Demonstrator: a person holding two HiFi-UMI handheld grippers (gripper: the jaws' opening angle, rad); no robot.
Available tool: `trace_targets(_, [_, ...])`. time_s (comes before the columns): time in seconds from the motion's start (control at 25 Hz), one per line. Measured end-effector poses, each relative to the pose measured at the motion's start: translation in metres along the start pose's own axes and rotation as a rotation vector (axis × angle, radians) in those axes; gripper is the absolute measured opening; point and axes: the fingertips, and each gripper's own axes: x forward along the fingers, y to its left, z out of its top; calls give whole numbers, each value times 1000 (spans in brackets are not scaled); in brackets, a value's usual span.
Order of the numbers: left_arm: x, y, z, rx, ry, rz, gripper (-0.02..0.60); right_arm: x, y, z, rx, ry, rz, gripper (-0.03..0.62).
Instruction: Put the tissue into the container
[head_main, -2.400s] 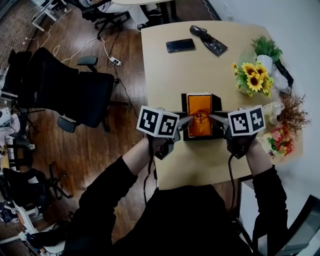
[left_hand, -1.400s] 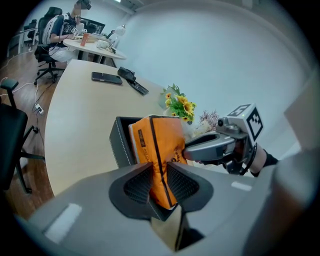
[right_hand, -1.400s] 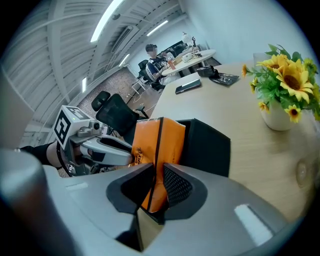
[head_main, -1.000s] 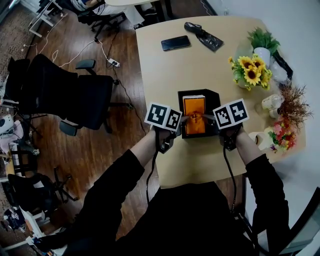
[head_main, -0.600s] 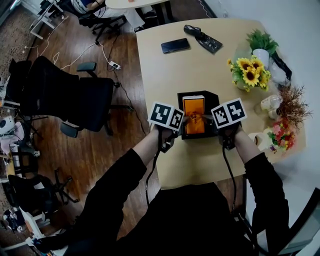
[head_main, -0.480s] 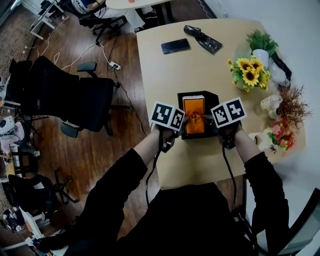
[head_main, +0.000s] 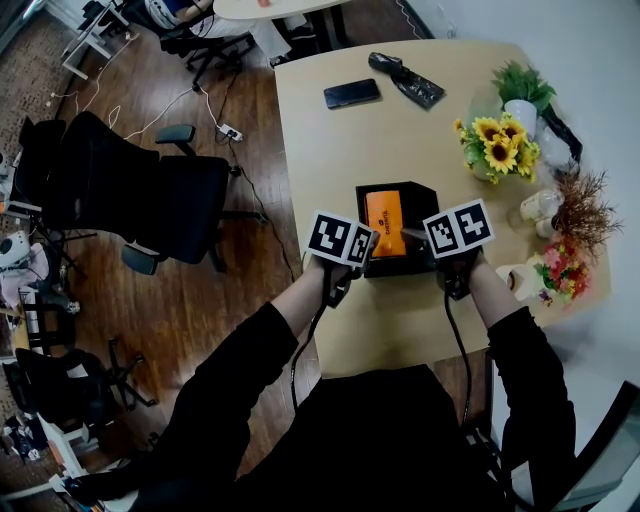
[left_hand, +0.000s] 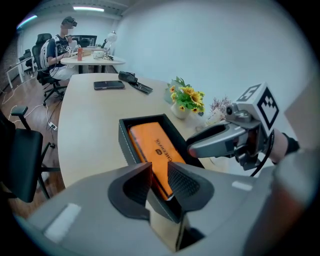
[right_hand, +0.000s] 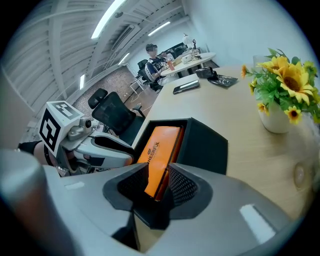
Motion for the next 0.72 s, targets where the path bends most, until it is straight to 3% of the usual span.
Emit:
trace_targets(0.2, [-7, 4, -1, 10, -21, 15, 78, -5, 3, 0, 2, -26, -10, 126])
trace_targets(0.4, [-25, -3, 6, 1, -128, -13, 78, -15, 13, 4, -45, -104, -28, 125])
trace_targets(0.72, [-75, -35, 9, 136, -305, -14, 78, -59, 46, 13, -167, -302, -111, 104])
